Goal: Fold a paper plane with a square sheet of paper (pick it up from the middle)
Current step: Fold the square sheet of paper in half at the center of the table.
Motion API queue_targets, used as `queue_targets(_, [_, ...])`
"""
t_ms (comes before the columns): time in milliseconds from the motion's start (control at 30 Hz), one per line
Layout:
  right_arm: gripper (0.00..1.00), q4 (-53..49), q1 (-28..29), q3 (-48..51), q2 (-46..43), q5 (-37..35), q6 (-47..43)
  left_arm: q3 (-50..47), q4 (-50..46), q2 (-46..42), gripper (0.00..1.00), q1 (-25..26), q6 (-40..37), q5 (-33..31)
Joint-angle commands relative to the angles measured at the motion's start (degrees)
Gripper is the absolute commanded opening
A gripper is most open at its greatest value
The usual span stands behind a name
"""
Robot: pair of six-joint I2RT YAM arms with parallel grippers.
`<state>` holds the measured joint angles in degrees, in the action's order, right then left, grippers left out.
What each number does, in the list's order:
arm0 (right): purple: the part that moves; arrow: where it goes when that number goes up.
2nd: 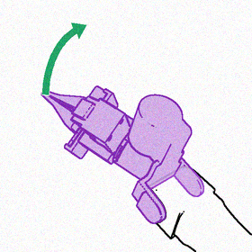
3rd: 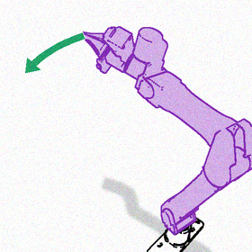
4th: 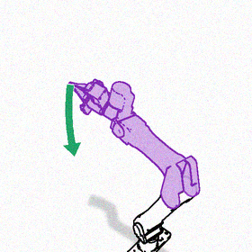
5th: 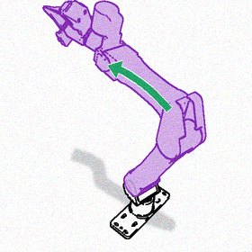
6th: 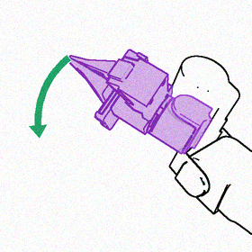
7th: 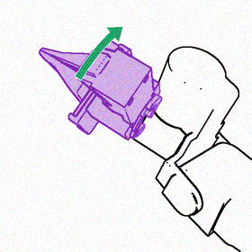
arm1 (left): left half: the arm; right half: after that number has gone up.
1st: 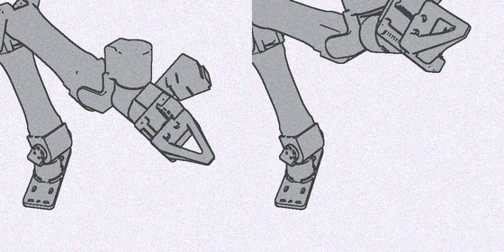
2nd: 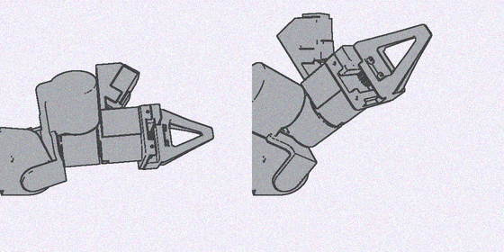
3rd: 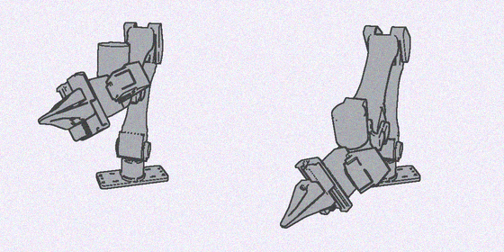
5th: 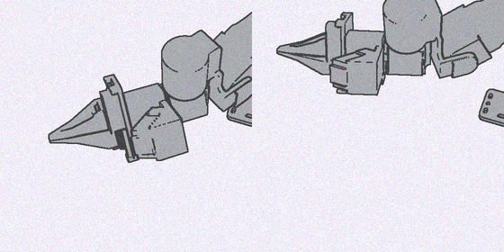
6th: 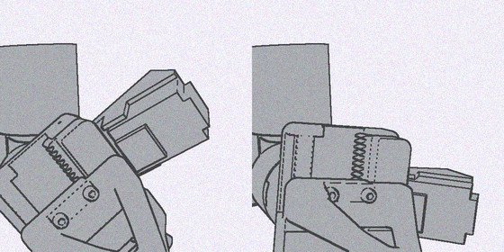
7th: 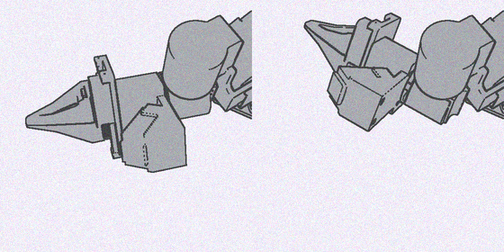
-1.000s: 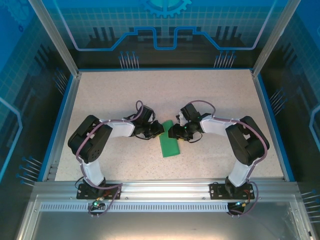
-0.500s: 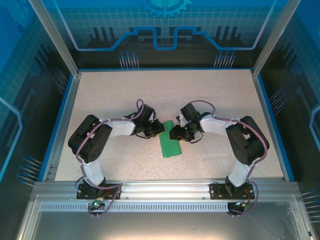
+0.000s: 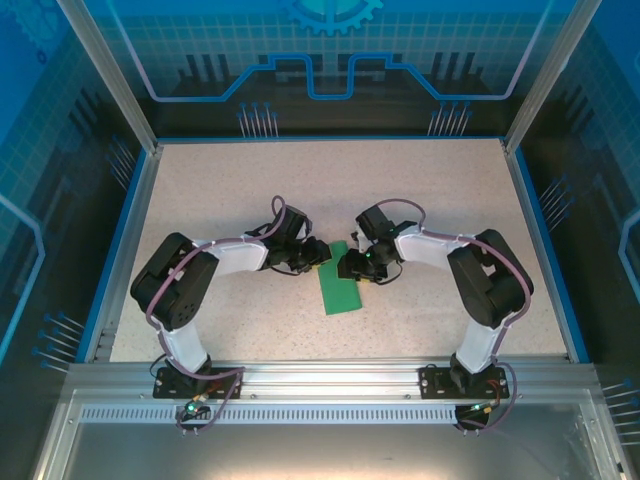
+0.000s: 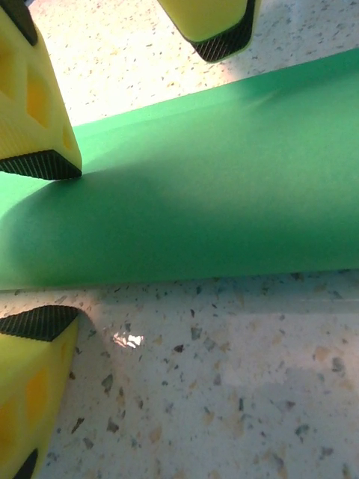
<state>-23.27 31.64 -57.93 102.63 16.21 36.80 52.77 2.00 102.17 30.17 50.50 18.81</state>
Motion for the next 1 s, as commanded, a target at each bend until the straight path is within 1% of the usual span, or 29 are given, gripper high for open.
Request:
queue_targets(0, [0.54, -1.2, 1.6, -0.5, 3.6, -4.0, 0.4, -0.4, 0.1, -1.8, 0.30, 0.4, -0.4, -1.0])
queue_targets(300, [0.57, -4.0, 3.4, -2.1, 5.2, -7.9, 0.3, -1.2, -0.1, -3.0, 0.29, 0.4, -0.3, -2.5])
queue_targets(600, [0.60, -4.9, 4.4, -2.9, 6.7, -8.9, 0.8, -1.4, 0.0, -2.6, 0.24, 0.4, -0.3, -2.5])
queue_targets(967, [0.60, -6.5, 4.8, -3.7, 8.5, -10.8, 2.1, -1.4, 0.1, -1.9, 0.20, 0.4, -0.3, -2.1])
